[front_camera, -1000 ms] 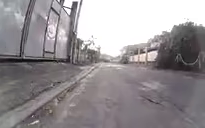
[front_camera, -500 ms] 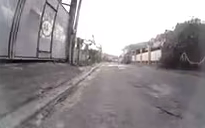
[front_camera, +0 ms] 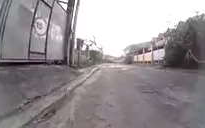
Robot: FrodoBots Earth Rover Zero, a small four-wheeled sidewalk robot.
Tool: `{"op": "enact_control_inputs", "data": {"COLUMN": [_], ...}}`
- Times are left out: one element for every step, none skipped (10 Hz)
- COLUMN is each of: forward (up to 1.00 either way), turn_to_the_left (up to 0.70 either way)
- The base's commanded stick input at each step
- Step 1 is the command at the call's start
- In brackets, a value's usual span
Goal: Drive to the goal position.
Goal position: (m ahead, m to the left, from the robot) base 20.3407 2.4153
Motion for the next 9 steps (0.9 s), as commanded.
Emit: {"op": "enact_control_inputs", "data": {"forward": [1.0,1.0,1.0,1.0,1.0,1.0,1.0,1.0,1.0], "turn_to_the_left": [-0.1,0.0,0.0,0.0,0.0,0.0,0.0,0.0,0.0]}}
